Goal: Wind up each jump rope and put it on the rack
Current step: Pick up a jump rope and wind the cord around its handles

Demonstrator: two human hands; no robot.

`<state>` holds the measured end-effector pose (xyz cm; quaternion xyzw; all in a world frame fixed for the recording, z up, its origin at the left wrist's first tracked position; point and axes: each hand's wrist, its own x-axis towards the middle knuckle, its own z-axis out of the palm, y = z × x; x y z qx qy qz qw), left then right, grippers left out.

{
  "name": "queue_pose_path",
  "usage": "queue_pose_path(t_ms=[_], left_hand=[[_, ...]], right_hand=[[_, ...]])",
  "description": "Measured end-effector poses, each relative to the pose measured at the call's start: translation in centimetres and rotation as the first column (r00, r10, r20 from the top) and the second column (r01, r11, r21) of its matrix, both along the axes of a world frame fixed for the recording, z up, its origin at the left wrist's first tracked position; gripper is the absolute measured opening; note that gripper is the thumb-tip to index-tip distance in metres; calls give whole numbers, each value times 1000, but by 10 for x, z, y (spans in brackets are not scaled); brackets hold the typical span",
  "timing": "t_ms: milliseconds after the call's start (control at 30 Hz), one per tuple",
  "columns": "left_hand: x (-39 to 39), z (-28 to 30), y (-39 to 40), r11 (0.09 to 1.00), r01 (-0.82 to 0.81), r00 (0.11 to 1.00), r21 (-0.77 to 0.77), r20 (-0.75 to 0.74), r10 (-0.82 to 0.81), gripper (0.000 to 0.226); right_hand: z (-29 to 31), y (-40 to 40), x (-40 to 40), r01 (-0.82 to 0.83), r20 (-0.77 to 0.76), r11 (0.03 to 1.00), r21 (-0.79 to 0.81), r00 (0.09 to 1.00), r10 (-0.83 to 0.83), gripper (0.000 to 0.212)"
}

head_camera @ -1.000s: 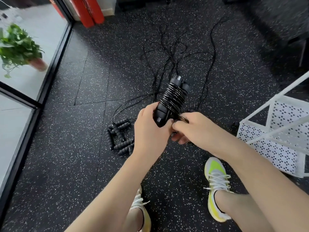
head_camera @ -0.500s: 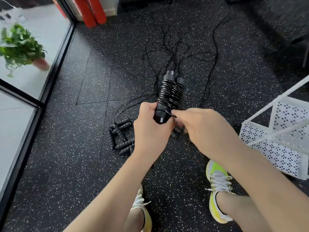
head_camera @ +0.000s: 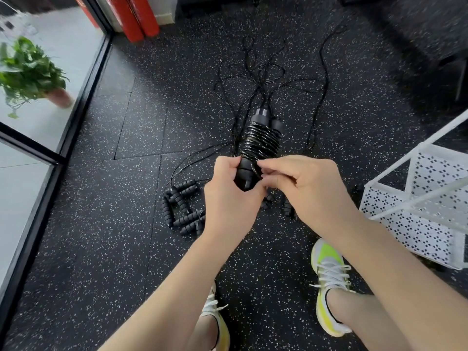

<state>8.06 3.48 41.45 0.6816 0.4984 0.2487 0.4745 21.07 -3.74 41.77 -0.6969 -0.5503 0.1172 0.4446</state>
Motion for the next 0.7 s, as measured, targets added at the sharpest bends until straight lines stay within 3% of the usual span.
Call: queue_pose_path(t_ms=[100, 200, 367, 533, 700], left_hand=[[0, 1, -1, 1000, 7, 1000, 20, -12, -7, 38], [1, -1, -2, 1000, 12, 1000, 14, -15, -12, 37], [-1, -3, 2, 1000, -14, 1000, 14, 0, 14, 35], [-3, -3, 3, 999, -28, 999, 26, -15, 28, 32], [-2, 0, 2, 1000, -9, 1000, 6, -4, 9, 33]], right_hand=[[1, 0, 0, 99, -171, 991, -91, 979, -113, 28], [-1, 1, 1, 121, -100, 990, -76, 987, -129, 27], [-10, 1, -8, 8, 76, 1000, -19, 997, -6, 29], [-10, 0, -13, -61, 149, 994, -96, 986, 74, 34], [-6, -2, -9, -51, 114, 995, -86, 992, 60, 32]])
